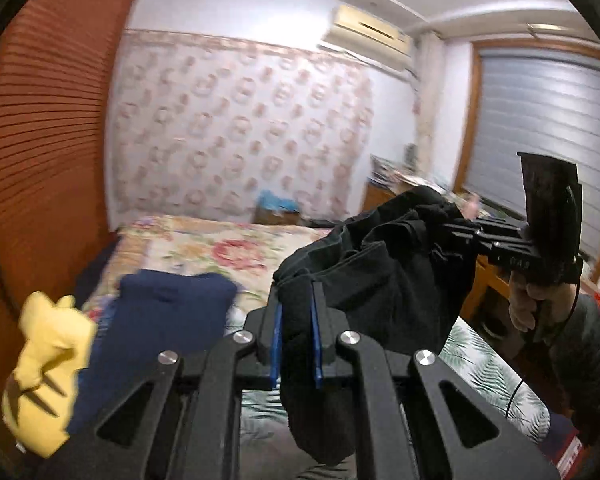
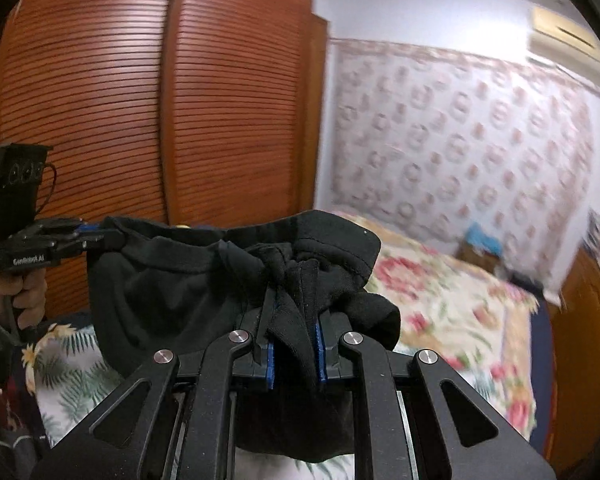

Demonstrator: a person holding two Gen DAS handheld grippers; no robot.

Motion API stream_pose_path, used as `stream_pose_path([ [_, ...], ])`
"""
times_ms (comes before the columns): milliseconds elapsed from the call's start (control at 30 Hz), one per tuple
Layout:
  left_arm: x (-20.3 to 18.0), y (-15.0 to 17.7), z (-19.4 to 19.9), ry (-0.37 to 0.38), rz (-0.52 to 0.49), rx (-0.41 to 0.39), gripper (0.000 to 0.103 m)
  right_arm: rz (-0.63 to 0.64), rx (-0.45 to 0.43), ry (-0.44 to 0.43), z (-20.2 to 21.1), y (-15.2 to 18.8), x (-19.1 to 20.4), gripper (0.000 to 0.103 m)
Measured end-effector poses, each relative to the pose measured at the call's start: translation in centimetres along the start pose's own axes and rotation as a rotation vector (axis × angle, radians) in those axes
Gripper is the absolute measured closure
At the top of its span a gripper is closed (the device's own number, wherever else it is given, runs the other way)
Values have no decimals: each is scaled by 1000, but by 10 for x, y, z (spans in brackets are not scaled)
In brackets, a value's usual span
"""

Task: Fold small clothes
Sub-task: 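Carry the folded shirt with both grippers onto the navy cloth by the yellow plush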

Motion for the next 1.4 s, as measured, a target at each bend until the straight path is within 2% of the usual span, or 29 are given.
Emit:
stream_pose_path([
  [167, 64, 13, 24, -115, 58, -23, 94, 107, 38, -107, -73, -48, 49, 91],
  [333, 122, 58, 41, -225, 164, 4, 94, 200, 123, -230, -154, -65, 107, 91],
  [433, 154, 92, 34, -279, 227, 56, 94, 231, 186, -223, -207, -61, 129, 89],
  [500, 160, 109, 27, -286, 255, 83, 94, 165, 210, -196, -234, -60, 127, 82],
  [567, 164, 124, 24, -297, 254, 108, 94, 86, 189, -142, -244, -65, 116, 53],
  [633, 164, 129, 20, -300, 245, 118, 94, 33, 147, -114, -242, -71, 104, 46],
  [733, 160, 131, 28, -304, 235, 117, 94, 49, 151, -103, -237, -65, 102, 45],
  [800, 160, 129, 29, -306, 235, 115, 94, 58, 193, -178, -231, -50, 107, 45],
  [833, 161, 131, 29, -306, 233, 114, 94, 74, 203, -186, -226, -43, 113, 45],
  [967, 157, 127, 32, -312, 227, 117, 94, 179, 251, -173, -223, -14, 123, 45],
  [1067, 155, 127, 32, -312, 224, 118, 94, 245, 314, -119, -246, 1, 124, 45],
  [1167, 154, 127, 32, -323, 222, 126, 94, 218, 304, -99, -266, -10, 119, 45],
  [1267, 154, 128, 31, -328, 220, 137, 94, 120, 260, -36, -288, -37, 106, 45],
  [1400, 151, 125, 36, -346, 206, 138, 89, 50, 215, 26, -289, -58, 89, 45],
])
Point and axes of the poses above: each gripper's, at about its wrist camera, not at the fingertips, and z roughly against the way its jaws point, x to its left, y to its underside, the point moved 8 cm from there along -z, roughly the way its jaws point, and after that the axes turned 3 degrees about y, right-handed, at the moved point
